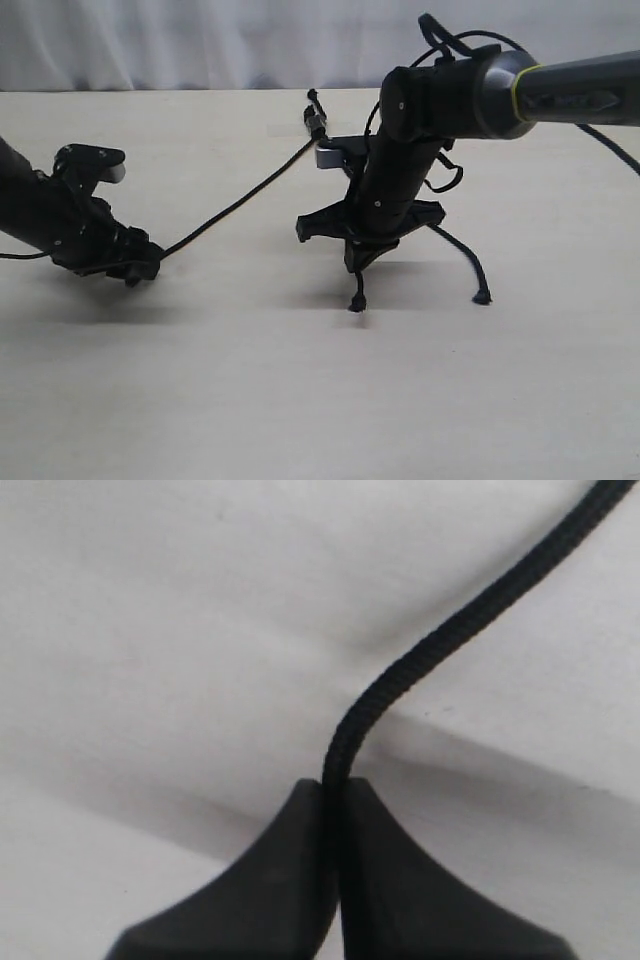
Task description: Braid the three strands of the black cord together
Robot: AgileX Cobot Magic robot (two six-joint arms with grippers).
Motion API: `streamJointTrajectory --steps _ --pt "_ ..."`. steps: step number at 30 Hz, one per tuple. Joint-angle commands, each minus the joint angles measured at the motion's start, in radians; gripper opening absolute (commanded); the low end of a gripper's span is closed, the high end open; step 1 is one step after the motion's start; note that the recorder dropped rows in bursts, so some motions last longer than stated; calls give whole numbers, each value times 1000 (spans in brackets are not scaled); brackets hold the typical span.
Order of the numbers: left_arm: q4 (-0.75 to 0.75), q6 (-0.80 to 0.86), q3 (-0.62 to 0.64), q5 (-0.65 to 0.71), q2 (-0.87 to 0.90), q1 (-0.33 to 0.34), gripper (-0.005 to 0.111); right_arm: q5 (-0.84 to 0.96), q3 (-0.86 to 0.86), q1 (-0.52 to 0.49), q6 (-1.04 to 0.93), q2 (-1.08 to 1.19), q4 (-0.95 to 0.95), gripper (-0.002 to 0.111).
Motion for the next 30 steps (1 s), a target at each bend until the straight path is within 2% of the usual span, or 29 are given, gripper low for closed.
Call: streamJointTrajectory --steps 1,2,3,4,8,13,16,18,20,22,25,27,30 --pt "-20 16 -43 94 67 -1 29 -34 2 -3 -13 -8 33 4" --pt "-28 16 -51 151 80 -4 14 -34 2 -3 -13 -8 33 4" --pt "-34 16 -54 184 81 -9 4 -33 2 -3 -13 -8 35 4" --pt "-41 20 -54 219 84 -17 0 -33 2 -3 -13 -10 35 4" --pt "-60 20 -54 290 84 -112 0 -47 -2 -3 -13 -16 69 4" --pt "-72 18 -54 301 100 -254 0 -140 -2 -3 -48 -66 176 4" --pt "-104 25 -54 295 117 -299 0 -189 -2 -3 -121 -83 280 4" --pt "-136 87 -54 312 123 -313 0 -218 -2 2 -191 -84 360 4" --pt "-177 154 -54 347 123 -315 6 -259 -2 20 -255 -80 437 4" --pt "-206 184 -54 367 123 -315 16 -324 -2 41 -292 -80 488 4" --pt "-205 187 -54 371 123 -315 38 -415 -2 76 -298 -80 504 5" --pt "-210 187 -54 388 123 -315 51 -435 -2 96 -337 -80 504 13" --pt "-212 187 -54 400 123 -315 58 -436 -2 108 -345 -80 501 36"
